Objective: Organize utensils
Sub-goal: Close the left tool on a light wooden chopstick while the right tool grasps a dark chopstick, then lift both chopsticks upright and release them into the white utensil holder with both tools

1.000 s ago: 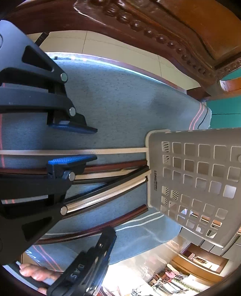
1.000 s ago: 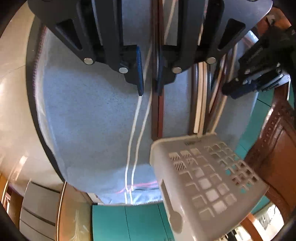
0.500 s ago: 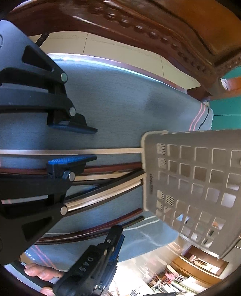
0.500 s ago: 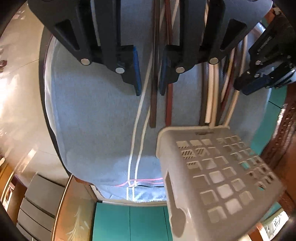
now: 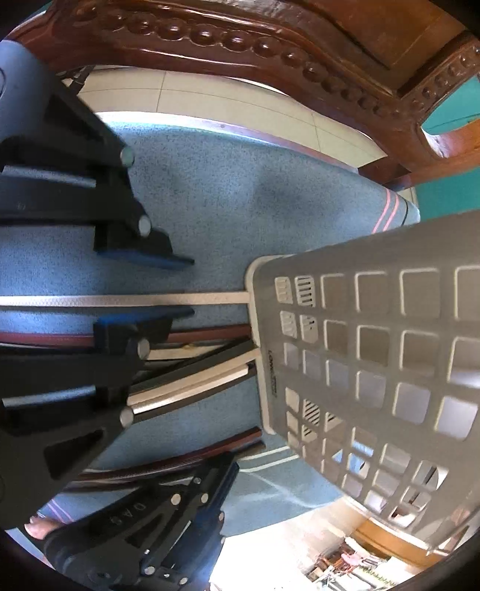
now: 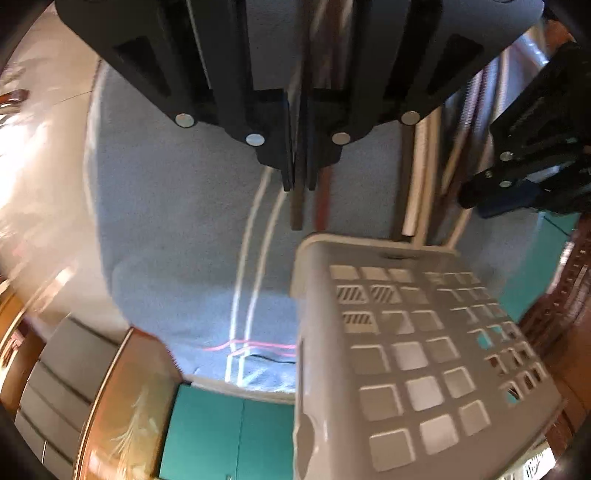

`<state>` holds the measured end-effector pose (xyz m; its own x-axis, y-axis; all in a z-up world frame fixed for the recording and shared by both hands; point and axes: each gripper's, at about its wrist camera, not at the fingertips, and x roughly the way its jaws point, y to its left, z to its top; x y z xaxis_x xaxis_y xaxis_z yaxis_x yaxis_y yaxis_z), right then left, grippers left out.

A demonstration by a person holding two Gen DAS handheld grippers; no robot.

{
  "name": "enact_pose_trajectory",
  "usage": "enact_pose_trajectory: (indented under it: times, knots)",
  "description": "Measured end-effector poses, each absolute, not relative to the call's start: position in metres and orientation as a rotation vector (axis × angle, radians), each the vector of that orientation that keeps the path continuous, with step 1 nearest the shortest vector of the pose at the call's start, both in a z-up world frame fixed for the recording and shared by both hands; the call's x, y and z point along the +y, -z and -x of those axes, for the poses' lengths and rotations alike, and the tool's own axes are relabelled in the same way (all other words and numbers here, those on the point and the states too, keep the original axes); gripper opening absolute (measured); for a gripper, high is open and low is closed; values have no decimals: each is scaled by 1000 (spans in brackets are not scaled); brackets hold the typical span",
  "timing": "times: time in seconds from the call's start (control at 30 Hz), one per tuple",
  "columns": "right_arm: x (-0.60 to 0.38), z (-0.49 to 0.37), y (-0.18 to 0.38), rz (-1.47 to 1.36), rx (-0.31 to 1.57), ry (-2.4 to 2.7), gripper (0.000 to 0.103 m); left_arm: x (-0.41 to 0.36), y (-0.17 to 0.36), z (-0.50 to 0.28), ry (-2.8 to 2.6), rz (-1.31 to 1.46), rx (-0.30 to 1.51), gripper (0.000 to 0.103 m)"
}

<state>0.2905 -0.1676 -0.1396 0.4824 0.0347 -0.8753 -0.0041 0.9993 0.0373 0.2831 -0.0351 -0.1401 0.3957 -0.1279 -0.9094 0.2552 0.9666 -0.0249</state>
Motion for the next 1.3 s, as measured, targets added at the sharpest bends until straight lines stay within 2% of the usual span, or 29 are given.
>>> enact_pose_trajectory:
  times: [0.03, 0.2, 0.47, 0.87, 1.1, 1.3]
  knots:
    - [-168, -289, 139, -46, 1063, -30, 7, -31, 139, -283, 252, -107, 1146, 7]
    - [-172, -263, 104, -64, 953, -69, 7, -16, 117, -269, 272, -61, 1071, 7]
    - [-188, -206, 8, -80, 729, -119, 7, -3, 30, -238, 335, -17, 882, 7]
    - [-203, -138, -96, -103, 470, -204, 7, 16, -70, -185, 449, 16, 650, 7]
    - [-202, -155, -141, -119, 335, -204, 7, 26, -137, -195, 440, 83, 477, 7]
    - [-193, -189, -164, -125, 320, -197, 7, 8, -155, -212, 325, 62, 363, 7]
